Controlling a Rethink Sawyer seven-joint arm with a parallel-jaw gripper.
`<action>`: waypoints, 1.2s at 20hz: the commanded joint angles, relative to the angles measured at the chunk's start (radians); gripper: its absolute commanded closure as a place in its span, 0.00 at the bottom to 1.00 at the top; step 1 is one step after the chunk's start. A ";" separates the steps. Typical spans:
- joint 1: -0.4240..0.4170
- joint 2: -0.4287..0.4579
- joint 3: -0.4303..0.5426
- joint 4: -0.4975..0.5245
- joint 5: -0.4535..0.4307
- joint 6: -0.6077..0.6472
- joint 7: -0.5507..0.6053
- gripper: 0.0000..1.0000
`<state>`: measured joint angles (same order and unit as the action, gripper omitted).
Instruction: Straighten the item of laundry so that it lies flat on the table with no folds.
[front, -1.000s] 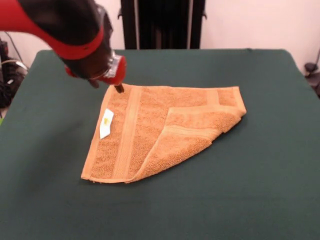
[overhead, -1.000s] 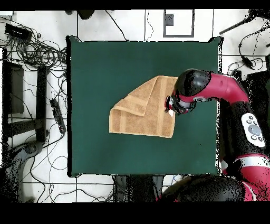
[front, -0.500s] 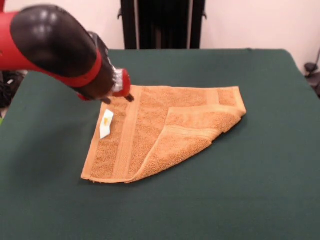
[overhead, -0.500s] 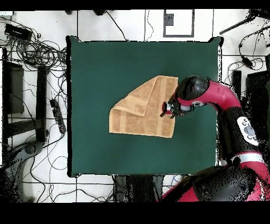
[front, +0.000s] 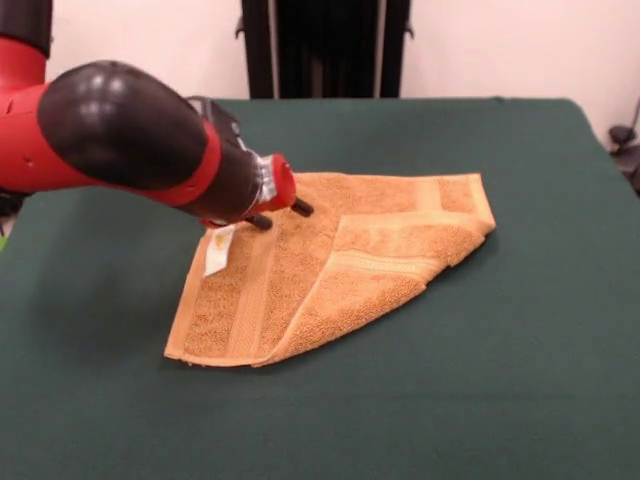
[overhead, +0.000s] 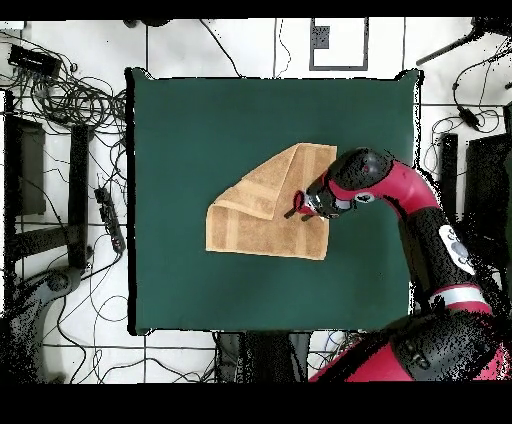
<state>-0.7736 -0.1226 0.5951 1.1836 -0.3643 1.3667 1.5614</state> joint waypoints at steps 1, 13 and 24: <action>-0.037 0.167 0.236 0.081 0.070 -0.158 -0.448 0.00; -0.030 0.241 0.268 -0.011 0.002 -0.148 -0.488 0.00; 0.061 0.031 0.184 -0.010 -0.170 -0.055 -0.393 0.00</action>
<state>-0.8210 -0.0711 0.7441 1.1692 -0.4443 1.3993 1.4514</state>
